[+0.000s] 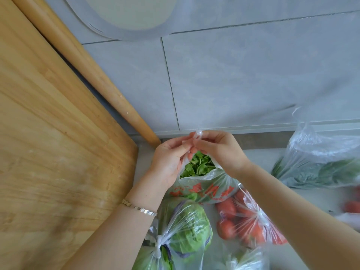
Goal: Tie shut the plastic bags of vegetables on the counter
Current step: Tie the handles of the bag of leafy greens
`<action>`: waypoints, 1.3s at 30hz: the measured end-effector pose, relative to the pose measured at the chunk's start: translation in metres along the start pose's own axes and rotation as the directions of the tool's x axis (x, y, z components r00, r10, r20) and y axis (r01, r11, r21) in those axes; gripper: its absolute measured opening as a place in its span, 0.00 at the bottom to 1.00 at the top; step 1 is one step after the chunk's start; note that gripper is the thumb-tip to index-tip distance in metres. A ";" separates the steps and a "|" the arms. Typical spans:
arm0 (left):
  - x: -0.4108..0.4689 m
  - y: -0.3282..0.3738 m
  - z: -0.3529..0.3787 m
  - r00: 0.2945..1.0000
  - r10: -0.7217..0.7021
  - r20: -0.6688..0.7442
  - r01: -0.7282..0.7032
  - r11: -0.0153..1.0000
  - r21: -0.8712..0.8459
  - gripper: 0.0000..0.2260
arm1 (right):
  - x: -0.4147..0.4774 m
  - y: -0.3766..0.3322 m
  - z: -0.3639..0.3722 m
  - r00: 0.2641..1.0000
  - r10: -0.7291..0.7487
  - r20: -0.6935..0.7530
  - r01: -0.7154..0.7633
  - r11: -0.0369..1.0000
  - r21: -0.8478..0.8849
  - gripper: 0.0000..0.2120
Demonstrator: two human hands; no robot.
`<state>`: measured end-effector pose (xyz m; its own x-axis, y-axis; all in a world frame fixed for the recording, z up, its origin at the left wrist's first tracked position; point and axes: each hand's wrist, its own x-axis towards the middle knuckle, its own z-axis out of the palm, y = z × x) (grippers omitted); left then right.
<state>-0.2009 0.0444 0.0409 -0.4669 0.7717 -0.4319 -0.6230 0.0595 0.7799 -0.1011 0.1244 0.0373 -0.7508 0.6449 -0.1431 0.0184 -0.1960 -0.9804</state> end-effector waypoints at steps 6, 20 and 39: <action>-0.002 -0.004 -0.009 0.969 0.240 0.060 -0.221 0.732 0.645 0.05 | -0.003 0.014 0.002 0.934 0.056 -0.353 -0.076 0.996 -0.042 0.10; 0.001 0.000 -0.033 0.913 0.317 0.257 -0.341 0.249 0.906 0.13 | -0.007 0.015 0.007 0.997 0.072 0.021 -0.047 0.818 -0.573 0.08; 0.015 -0.001 -0.034 0.999 0.038 -0.016 -0.029 0.915 0.402 0.14 | -0.013 0.016 0.005 0.973 -0.196 0.124 0.228 0.906 -0.356 0.18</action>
<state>-0.2285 0.0341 0.0179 -0.5002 0.7634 -0.4087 -0.3043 0.2869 0.9083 -0.0947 0.1093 0.0241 -0.8158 0.5742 0.0695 0.0809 0.2322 -0.9693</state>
